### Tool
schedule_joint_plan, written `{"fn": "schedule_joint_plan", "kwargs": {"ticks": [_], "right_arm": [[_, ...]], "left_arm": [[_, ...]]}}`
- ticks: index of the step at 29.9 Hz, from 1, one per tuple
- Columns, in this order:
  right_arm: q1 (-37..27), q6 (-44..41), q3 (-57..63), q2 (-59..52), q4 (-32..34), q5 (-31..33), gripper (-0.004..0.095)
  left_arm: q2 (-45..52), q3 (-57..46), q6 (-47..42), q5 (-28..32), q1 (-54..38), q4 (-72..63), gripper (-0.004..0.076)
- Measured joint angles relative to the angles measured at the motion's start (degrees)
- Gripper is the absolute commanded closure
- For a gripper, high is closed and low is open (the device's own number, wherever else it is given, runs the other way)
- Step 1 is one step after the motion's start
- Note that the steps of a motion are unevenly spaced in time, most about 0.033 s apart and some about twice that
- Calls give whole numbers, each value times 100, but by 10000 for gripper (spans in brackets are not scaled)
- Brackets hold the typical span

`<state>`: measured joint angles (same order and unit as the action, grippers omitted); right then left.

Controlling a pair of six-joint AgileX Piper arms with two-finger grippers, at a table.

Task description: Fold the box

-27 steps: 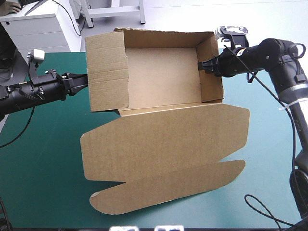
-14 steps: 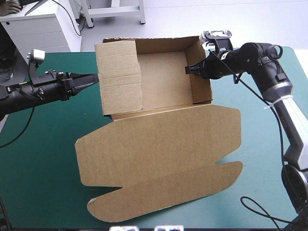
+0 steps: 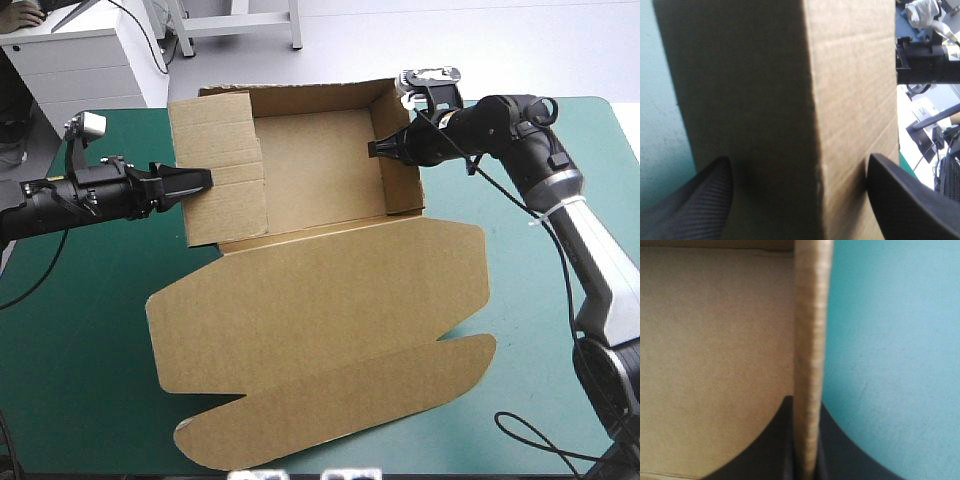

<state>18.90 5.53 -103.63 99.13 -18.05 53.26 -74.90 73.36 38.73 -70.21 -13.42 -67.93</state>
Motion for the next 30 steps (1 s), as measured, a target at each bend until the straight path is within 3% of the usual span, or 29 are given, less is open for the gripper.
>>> {"fn": "schedule_joint_plan", "kwargs": {"ticks": [10, 17, 20, 22, 25, 30], "right_arm": [[517, -254, 0, 7, 762, -119, 925], [593, -326, 0, 7, 814, -114, 925], [652, -345, 0, 7, 908, -117, 925], [719, -434, 0, 7, 1078, -117, 925], [762, -611, 0, 7, 1379, 3, 925], [762, -1040, -6, -10, 1759, 337, 926]], "left_arm": [[0, 0, -762, 219, 727, 1417, 196], [0, 0, -1521, 758, 1238, 2569, 286], [0, 0, -1849, 1077, 1522, 3089, 364], [0, 0, -2034, 1283, 1708, 3361, 468], [0, -2, -2165, 1572, 1955, 3629, 727], [-41, -78, -2294, 2198, 2372, 3990, 731]]}}
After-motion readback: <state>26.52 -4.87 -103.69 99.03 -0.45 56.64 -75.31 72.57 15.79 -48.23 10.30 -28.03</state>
